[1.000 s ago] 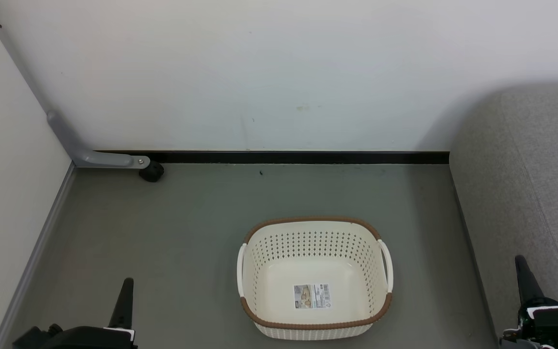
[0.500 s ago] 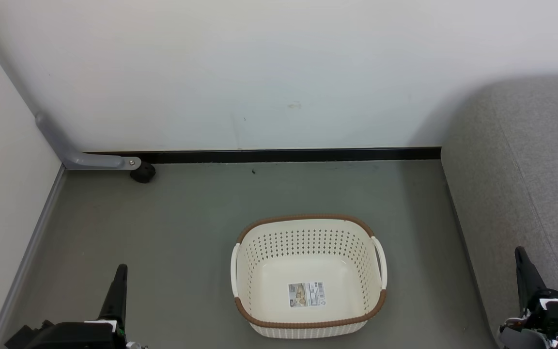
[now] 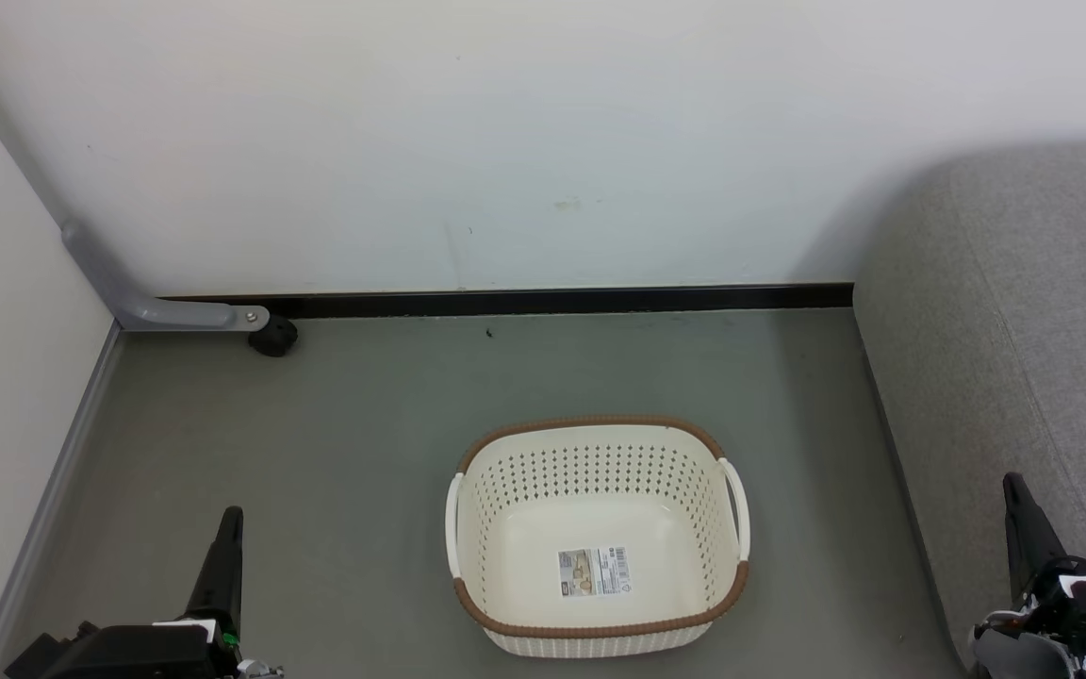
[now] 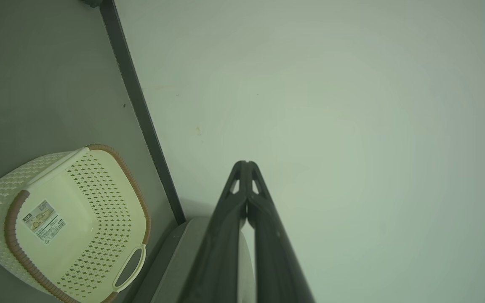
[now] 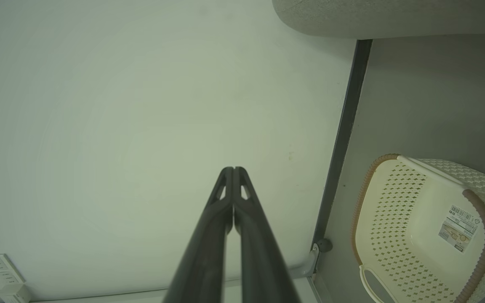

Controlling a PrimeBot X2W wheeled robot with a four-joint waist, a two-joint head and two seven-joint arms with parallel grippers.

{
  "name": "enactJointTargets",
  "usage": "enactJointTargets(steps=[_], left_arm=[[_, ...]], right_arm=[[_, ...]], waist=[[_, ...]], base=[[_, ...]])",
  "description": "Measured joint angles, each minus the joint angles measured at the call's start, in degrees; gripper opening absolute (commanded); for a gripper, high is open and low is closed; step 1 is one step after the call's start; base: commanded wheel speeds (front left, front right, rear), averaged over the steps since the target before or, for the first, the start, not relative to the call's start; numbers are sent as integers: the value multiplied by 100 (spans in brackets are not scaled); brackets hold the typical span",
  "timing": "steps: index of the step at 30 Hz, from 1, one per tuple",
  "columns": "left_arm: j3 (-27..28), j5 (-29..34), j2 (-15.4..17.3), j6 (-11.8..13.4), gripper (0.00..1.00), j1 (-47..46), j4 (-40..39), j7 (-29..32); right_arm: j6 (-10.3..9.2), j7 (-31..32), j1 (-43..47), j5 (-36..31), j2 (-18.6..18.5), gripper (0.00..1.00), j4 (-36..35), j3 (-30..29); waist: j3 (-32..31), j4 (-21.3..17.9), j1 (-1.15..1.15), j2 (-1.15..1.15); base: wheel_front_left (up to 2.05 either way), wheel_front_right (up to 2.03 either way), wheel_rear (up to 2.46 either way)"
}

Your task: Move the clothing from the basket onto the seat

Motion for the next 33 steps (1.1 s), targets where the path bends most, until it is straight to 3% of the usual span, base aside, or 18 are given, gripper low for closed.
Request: enactJointTargets(steps=[33], left_arm=[[-1, -1, -3, 0, 0, 0, -22, 0]], right_arm=[[0, 0, -18, 1, 2, 0, -7, 1]], waist=[[1, 0, 0, 0]], base=[[0, 0, 0]])
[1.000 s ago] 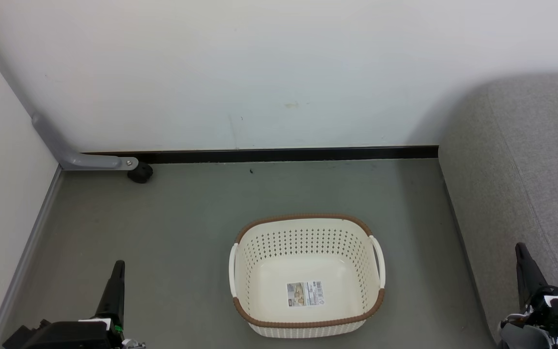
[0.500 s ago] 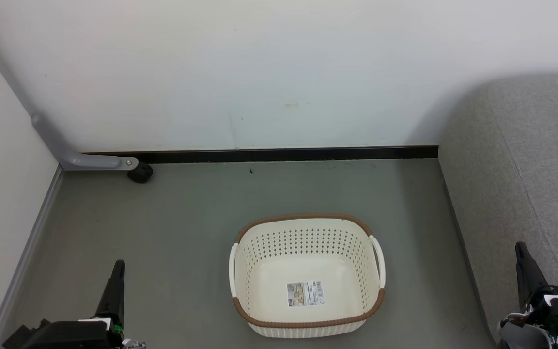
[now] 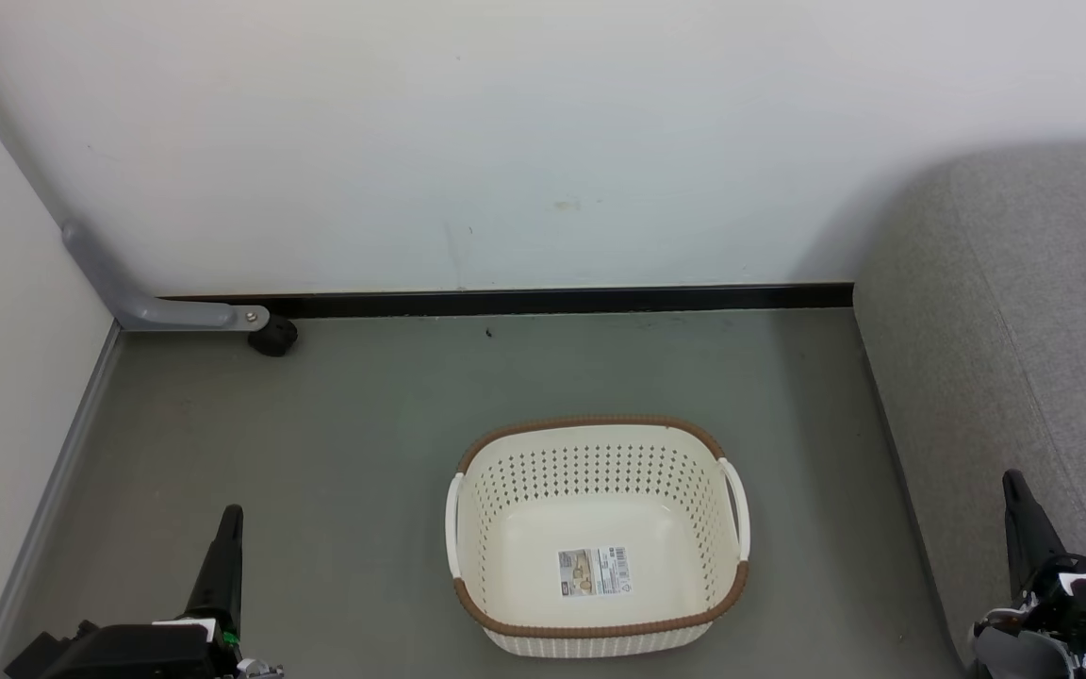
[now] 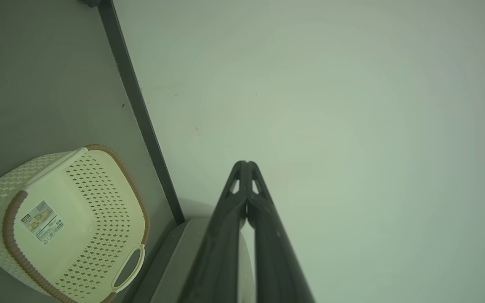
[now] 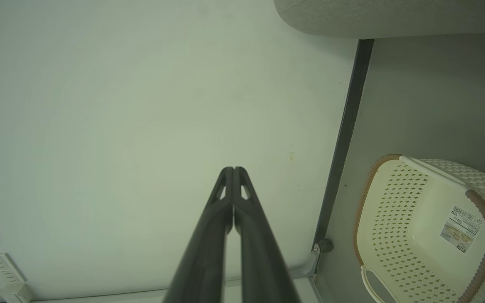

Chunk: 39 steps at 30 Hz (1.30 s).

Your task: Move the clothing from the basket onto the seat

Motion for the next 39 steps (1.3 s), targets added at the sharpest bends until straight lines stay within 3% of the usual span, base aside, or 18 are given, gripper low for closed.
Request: enactJointTargets(steps=[39], left_arm=[[0, -1, 0, 0, 0, 0, -9, 0]], right_arm=[[0, -1, -2, 1, 0, 0, -3, 0]], waist=[[0, 0, 0, 0]], base=[[0, 0, 0]])
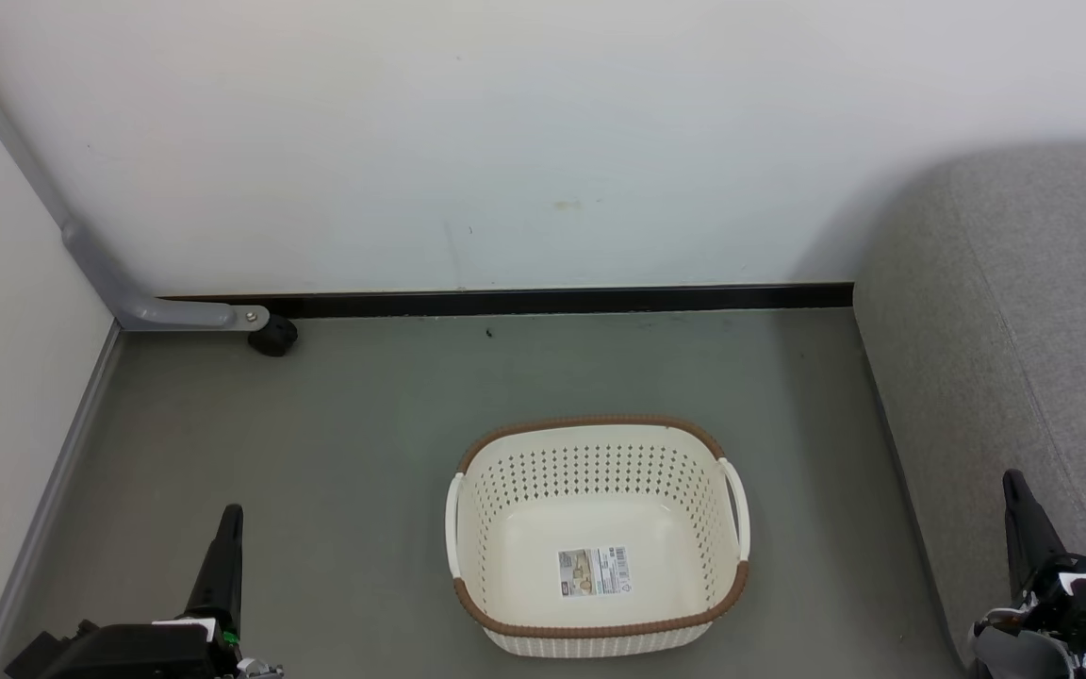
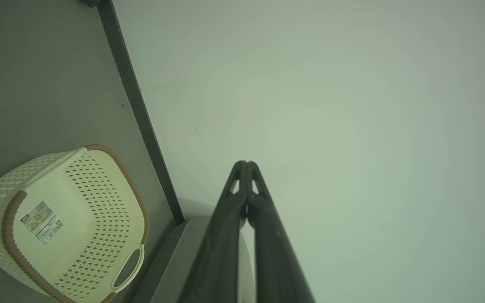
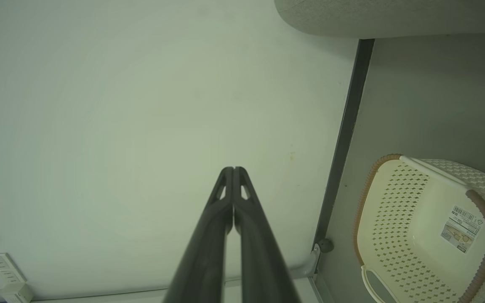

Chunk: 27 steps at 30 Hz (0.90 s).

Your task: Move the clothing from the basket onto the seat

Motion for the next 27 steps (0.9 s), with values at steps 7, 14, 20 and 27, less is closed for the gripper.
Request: enactJointTargets(steps=[7, 14, 20, 27], left_arm=[[0, 0, 0, 0, 0, 0, -1, 0], [0, 0, 0, 0, 0, 0, -1, 0], [0, 0, 0, 0, 0, 0, -2, 0], [0, 0, 0, 0, 0, 0, -3, 0]], right_arm=[[0, 0, -1, 0, 0, 0, 0, 0], [0, 0, -1, 0, 0, 0, 0, 0], [0, 0, -1, 0, 0, 0, 0, 0], [0, 0, -1, 0, 1, 0, -1, 0]], waist=[[0, 0, 0, 0], [0, 0, 0, 0], [0, 0, 0, 0], [0, 0, 0, 0]], base=[[0, 0, 0], [0, 0, 0], [0, 0, 0], [0, 0, 0]])
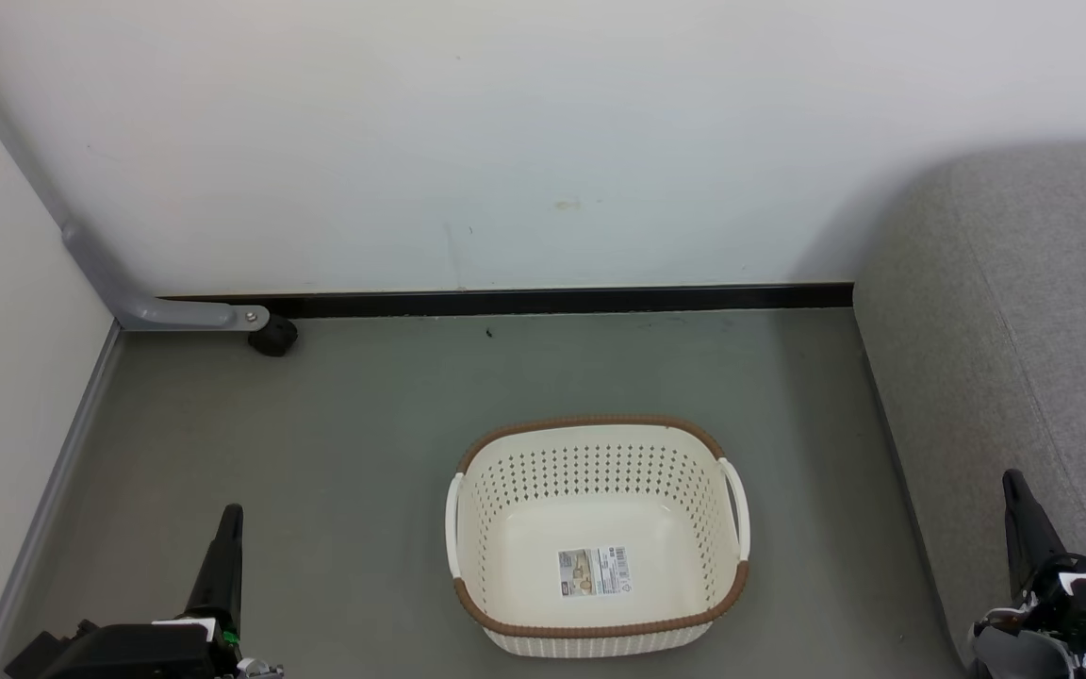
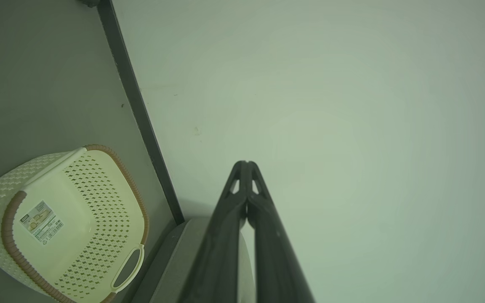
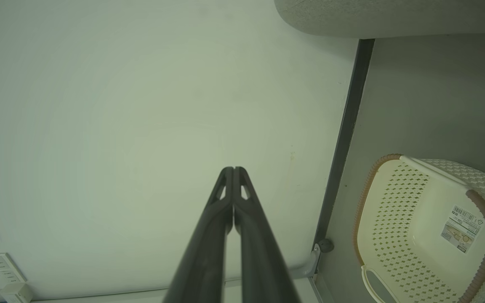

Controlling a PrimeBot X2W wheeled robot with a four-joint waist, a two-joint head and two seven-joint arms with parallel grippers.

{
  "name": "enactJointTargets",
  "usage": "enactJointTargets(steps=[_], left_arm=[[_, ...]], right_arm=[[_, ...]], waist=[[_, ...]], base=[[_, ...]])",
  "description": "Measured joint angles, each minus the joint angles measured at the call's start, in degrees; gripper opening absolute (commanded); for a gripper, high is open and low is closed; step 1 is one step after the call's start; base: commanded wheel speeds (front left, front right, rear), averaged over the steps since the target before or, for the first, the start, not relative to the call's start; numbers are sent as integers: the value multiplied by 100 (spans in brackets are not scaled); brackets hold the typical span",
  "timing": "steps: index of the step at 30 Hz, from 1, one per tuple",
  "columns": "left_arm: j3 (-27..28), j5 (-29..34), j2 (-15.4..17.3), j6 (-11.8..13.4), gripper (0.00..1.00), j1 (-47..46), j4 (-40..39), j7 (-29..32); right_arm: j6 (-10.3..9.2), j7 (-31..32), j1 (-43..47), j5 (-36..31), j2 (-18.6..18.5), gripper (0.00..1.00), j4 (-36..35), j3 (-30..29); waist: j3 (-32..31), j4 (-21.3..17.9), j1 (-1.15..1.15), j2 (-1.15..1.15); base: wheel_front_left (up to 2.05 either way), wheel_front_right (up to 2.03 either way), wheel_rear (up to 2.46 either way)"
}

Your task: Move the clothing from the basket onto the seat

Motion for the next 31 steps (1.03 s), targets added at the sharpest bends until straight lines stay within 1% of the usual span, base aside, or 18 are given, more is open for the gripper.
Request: enactJointTargets(steps=[31], left_arm=[[-1, -1, 0, 0, 0, 0, -1, 0]], right_arm=[[0, 0, 0, 1, 0, 0, 0, 1]], waist=[[0, 0, 0, 0]], base=[[0, 0, 0]])
